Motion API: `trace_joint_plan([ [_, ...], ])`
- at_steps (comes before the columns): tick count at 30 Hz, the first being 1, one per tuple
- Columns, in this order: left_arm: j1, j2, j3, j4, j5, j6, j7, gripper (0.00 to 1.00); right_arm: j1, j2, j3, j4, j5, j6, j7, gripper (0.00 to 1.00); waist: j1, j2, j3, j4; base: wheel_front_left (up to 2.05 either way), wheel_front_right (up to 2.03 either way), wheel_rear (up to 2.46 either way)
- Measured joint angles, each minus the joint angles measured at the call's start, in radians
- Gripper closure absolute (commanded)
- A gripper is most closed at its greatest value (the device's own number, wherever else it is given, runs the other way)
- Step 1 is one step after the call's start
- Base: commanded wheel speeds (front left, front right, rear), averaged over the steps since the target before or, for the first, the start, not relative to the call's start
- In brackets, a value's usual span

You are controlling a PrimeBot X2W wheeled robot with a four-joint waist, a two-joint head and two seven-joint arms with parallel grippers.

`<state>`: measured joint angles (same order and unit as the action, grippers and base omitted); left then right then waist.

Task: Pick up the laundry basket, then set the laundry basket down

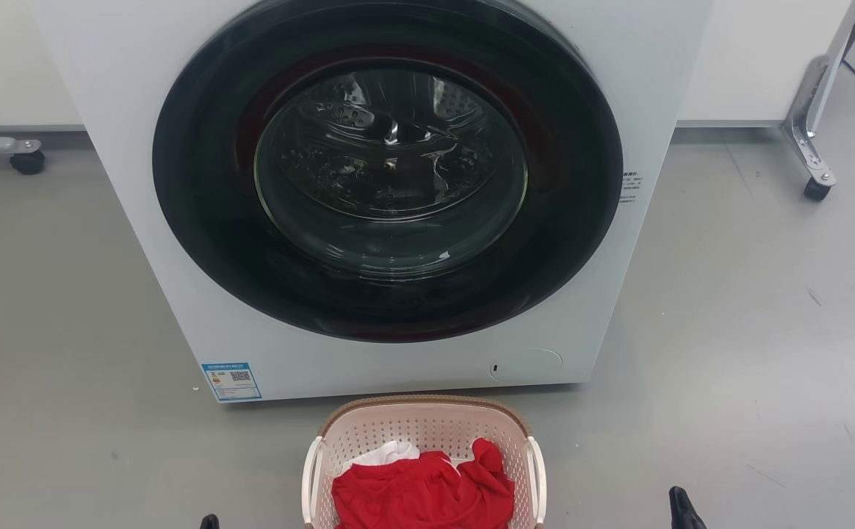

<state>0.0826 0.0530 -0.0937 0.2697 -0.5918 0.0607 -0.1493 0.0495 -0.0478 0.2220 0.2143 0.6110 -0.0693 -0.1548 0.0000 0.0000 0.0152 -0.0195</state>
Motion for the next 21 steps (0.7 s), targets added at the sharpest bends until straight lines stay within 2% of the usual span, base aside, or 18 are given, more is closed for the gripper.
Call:
trace_joint_plan([
  [21, -0.042, -0.002, 0.054, 0.007, -0.293, -0.053, 0.079, 1.00, -0.041, 0.002, -0.103, 0.025, 0.289, 0.053, 0.081, 1.00, 0.0000, 0.0000, -0.004, 0.006, 0.00, 0.00, 0.00],
])
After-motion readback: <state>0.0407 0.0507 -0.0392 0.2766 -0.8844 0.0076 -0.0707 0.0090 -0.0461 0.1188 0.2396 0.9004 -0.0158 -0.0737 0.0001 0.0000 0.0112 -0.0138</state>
